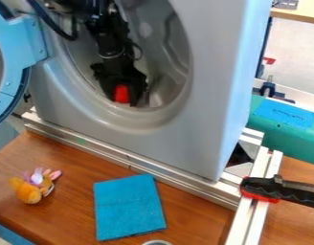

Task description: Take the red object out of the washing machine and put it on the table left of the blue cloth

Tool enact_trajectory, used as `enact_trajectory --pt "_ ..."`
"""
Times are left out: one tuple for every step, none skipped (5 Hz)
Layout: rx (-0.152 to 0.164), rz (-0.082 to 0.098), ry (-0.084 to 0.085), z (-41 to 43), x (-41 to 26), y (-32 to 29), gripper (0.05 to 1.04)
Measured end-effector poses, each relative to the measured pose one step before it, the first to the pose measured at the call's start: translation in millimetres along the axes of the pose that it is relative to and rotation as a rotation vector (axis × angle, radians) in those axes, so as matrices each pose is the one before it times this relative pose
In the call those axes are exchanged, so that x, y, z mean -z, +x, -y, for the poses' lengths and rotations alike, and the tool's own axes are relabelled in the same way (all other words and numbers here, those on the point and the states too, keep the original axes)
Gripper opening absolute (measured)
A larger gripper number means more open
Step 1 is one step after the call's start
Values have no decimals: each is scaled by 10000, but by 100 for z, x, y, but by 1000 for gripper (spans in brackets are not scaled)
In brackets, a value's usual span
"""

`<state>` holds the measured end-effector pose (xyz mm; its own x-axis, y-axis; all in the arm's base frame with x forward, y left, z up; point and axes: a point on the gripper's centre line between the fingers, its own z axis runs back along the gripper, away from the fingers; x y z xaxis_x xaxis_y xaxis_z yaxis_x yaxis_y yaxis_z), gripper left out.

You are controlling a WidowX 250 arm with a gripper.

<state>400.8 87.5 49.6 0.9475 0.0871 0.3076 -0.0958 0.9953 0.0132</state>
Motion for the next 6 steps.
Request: enact_trajectory --pt "-296 496 361 -127 -3520 -2033 780" --pt "-25 -917 345 -392 -2345 -3562 780" --pt "413 -1962 79 -1426 745 -4463 780" --pt "603 -1358 110 -503 3085 -4938 780" --pt "680 -709 194 219 3770 -1607 780" --pt "729 -526 229 233 2856 -1343 780"
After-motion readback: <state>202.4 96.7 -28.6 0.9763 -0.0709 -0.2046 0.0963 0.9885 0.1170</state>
